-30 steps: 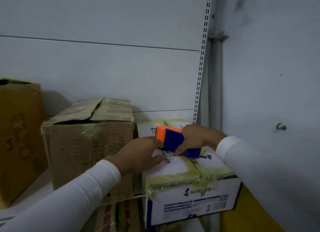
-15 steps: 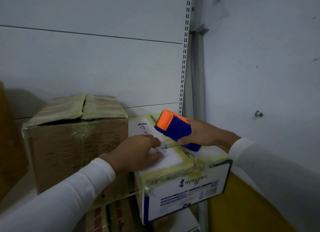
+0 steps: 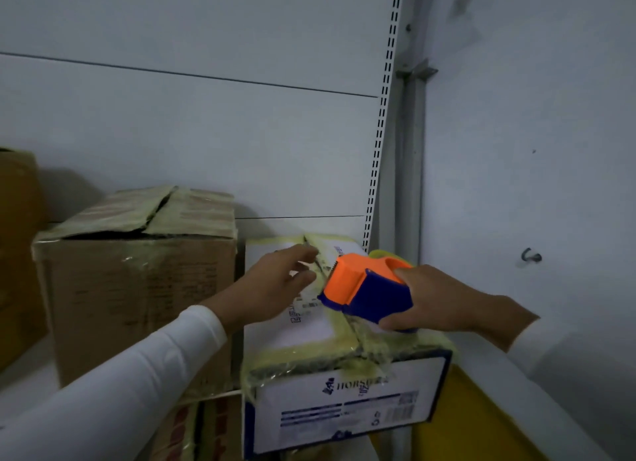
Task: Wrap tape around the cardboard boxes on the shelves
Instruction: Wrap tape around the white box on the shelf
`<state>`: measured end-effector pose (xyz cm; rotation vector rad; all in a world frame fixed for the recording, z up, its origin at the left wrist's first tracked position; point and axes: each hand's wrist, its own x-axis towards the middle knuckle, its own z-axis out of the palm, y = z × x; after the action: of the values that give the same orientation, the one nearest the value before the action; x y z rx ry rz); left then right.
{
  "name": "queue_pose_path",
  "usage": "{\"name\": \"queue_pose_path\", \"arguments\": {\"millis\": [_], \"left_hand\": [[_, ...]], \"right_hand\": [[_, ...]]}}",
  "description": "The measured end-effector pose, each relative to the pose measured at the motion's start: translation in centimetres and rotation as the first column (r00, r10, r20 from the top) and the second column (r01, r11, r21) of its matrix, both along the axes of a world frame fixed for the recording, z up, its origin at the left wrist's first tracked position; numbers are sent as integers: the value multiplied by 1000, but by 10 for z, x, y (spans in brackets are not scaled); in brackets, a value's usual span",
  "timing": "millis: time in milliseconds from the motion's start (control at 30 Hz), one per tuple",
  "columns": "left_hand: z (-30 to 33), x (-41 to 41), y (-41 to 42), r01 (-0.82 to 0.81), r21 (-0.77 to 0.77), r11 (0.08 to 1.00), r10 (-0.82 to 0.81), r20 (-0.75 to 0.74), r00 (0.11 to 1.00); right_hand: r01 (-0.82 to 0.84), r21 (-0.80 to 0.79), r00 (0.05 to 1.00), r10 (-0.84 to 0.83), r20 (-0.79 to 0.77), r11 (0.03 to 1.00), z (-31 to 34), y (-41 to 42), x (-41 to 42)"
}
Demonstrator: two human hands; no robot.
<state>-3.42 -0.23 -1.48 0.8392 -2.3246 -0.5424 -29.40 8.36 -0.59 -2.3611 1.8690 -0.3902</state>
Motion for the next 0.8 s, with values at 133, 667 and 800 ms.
{"name": "queue_pose_path", "arguments": {"millis": [133,667,800], "left_hand": [[4,-15,3,128,149,980,-122,-48,991],[11,-5,4,202,203,958,-177,-136,975],[6,-2,-1,202,185,962,-190,-79,979]], "right_hand": [[-75,-2,993,74,-86,997,-4,-2,-6],[-84,84,977,66,201,993,10,20,10],[-76,172,927,6,376,982,12,26,6]]}}
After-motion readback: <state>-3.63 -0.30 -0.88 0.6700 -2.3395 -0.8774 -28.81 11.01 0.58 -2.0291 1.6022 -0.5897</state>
